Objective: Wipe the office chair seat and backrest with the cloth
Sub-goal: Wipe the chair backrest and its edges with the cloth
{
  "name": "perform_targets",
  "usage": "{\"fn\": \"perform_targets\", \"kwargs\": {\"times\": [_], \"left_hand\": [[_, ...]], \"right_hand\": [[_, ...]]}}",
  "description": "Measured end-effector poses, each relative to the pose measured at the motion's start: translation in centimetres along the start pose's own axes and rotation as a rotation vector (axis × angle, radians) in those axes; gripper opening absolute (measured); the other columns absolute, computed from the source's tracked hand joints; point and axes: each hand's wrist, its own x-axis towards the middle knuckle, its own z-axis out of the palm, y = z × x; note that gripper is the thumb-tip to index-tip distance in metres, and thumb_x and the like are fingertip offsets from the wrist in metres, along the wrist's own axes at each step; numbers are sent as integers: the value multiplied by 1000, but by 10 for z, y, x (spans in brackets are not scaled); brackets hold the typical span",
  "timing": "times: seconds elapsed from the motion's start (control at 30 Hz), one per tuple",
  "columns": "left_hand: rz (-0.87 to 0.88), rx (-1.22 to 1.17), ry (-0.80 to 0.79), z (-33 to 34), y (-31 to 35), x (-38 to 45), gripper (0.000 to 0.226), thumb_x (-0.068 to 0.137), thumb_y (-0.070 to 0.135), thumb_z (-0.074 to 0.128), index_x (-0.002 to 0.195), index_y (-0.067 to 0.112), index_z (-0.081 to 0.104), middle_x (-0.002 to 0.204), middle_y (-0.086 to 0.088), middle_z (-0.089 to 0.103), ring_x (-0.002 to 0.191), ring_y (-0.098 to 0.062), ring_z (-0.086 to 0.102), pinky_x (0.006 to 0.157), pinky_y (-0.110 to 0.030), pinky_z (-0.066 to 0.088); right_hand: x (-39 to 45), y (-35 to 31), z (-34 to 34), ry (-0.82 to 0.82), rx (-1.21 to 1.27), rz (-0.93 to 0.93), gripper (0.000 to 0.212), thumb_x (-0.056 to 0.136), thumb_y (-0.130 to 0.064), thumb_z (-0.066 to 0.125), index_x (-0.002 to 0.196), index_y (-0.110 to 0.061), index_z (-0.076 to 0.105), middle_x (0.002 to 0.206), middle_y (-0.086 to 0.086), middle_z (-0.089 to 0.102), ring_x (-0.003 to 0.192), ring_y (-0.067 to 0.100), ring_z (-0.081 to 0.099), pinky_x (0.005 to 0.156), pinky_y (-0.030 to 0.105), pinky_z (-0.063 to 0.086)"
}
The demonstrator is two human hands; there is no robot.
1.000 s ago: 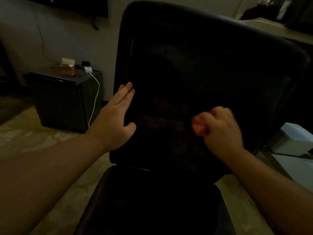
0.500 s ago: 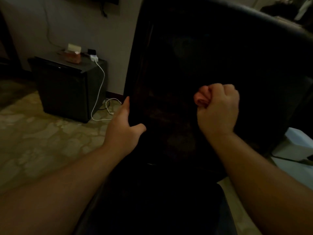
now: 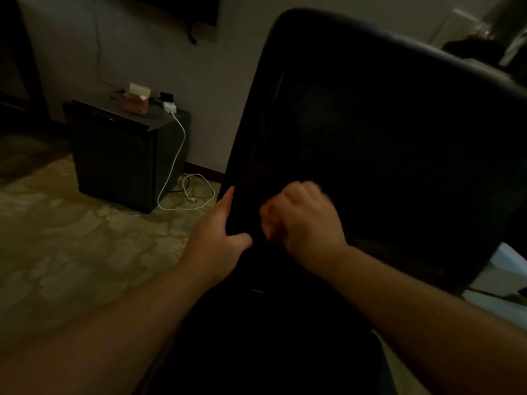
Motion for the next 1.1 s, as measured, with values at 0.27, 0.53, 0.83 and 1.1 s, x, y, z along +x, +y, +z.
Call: {"fn": "perform_targets", "kwargs": {"times": [0.27, 0.53, 0.83, 1.1], "left_hand": [[-50, -61, 26, 2, -8, -2, 86, 74, 22, 74, 132, 76, 41, 122, 22, 69, 109, -5, 69, 97, -37, 58], [-109, -93, -38, -4, -10, -11, 89, 76, 16, 72, 146, 64, 43, 129, 20, 68, 111, -3, 68, 100, -35, 58], [-157, -58, -5, -7, -26, -15, 79, 86, 7, 71, 105, 81, 54, 102, 26, 74, 91, -1, 73, 87, -37, 62], [-110, 37, -41, 6, -30, -33, 79, 87, 20, 71, 143, 65, 39, 116, 17, 68, 98, -8, 71, 81, -30, 57]], "right_hand": [[50, 10, -14, 212, -104, 320, 21, 85, -22, 76, 100, -11, 67, 103, 14, 59, 94, 37, 53, 74, 43, 47], [59, 41, -46, 28, -180, -100, 21, 90, -19, 74, 109, -15, 66, 107, 18, 58, 97, 42, 56, 79, 49, 53], [60, -46, 15, -9, 15, -165, 24, 91, -26, 70, 112, -15, 72, 112, 10, 63, 103, 34, 60, 87, 52, 55], [-15, 61, -16, 131, -76, 119, 28, 102, -36, 64, 103, -10, 72, 99, 17, 55, 91, 37, 50, 78, 49, 50]]}}
